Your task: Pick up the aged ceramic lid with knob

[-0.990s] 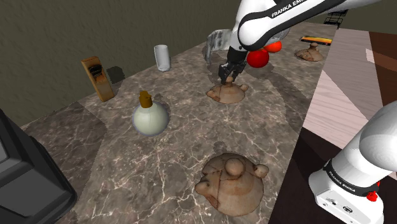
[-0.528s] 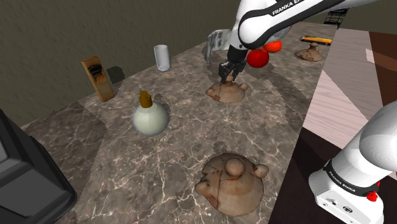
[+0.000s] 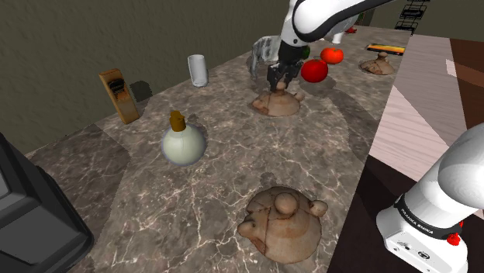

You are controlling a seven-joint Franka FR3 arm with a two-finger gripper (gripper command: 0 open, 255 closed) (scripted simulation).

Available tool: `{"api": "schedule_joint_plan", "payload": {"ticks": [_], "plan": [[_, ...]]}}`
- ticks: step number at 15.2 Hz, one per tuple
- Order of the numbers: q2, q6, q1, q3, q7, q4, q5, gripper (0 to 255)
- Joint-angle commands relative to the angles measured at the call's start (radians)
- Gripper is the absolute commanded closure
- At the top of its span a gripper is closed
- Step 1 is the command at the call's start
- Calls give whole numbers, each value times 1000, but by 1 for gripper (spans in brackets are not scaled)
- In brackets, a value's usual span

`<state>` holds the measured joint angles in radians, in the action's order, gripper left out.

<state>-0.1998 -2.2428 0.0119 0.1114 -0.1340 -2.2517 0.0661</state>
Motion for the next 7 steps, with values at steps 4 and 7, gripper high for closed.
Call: {"api": "schedule_joint_plan", "payload": {"ticks": [4, 7], "plan": [[-22, 69, 1, -2, 0, 47, 0, 255], [-26, 85, 1, -3, -1, 59, 0, 255]]}}
